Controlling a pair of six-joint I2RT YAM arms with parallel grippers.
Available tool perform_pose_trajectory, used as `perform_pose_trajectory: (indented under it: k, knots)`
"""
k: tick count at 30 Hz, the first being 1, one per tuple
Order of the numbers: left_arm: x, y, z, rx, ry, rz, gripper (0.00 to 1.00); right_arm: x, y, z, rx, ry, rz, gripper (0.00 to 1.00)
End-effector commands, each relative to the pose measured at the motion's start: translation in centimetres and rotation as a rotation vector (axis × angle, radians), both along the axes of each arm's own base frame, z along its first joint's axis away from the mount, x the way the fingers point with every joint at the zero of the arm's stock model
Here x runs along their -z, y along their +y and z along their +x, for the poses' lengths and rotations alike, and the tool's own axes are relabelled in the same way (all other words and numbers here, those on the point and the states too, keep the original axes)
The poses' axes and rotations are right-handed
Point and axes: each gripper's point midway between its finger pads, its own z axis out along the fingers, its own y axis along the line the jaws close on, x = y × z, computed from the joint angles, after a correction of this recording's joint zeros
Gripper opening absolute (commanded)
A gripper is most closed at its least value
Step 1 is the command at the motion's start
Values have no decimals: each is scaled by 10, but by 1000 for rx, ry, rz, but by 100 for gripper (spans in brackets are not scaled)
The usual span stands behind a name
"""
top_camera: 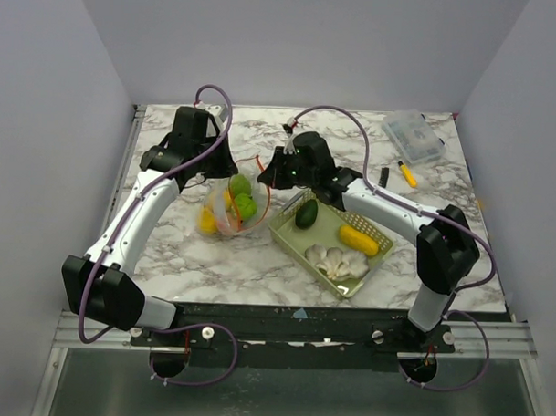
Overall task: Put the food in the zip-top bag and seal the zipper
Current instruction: Adjust the zipper food storage bag at the center of the board.
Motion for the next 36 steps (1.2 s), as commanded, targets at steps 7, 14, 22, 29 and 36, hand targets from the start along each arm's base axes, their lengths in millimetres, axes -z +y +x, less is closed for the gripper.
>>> perform_pose_trajectory:
  k: [7, 14, 22, 29, 36]
  knots:
    - [-20, -12, -30, 94, -91, -89, 65, -51, 4, -6, 264, 257, 512, 0]
    - [-19, -26, -62, 249, -229, -140, 99, -60, 5, 4, 366, 325, 630, 0]
    - [-10, -27, -54, 209, -381, 120, 99, -61, 28, 0, 348, 441, 686, 0]
    - [5, -6, -27, 77, -301, 356, 65, -66, 35, -7, 363, 461, 704, 0]
    - [23, -5, -24, 78, -216, 406, 18, -66, 32, -11, 355, 455, 704, 1]
